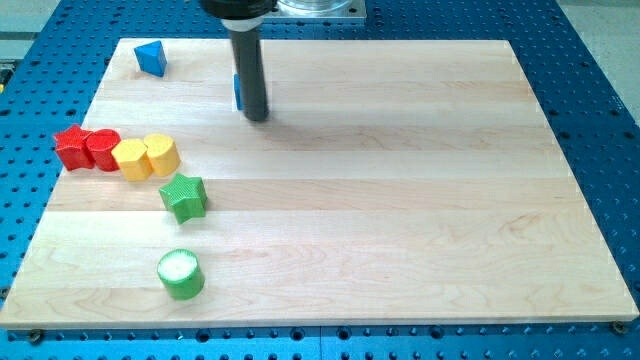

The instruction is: Slide the blue cube to the bottom right of the triangle

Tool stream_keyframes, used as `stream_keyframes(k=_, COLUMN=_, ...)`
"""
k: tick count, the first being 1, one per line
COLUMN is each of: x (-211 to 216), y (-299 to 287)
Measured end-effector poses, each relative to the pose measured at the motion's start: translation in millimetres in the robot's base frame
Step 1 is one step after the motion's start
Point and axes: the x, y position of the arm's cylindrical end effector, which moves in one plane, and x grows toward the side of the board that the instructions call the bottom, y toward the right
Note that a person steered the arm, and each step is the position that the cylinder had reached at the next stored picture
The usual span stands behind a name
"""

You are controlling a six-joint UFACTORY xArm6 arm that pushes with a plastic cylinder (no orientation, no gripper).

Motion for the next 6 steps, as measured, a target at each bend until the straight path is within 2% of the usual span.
stream_keyframes(k=1, x=-26.4, y=-42.8)
stream_keyframes(k=2, x=-32.5, y=-36.4)
stream_keyframes(k=3, x=-58.3, y=2.3)
stream_keyframes(k=5, x=-70.6, y=-93.0)
stream_keyframes(k=6, x=-70.6, y=-111.1)
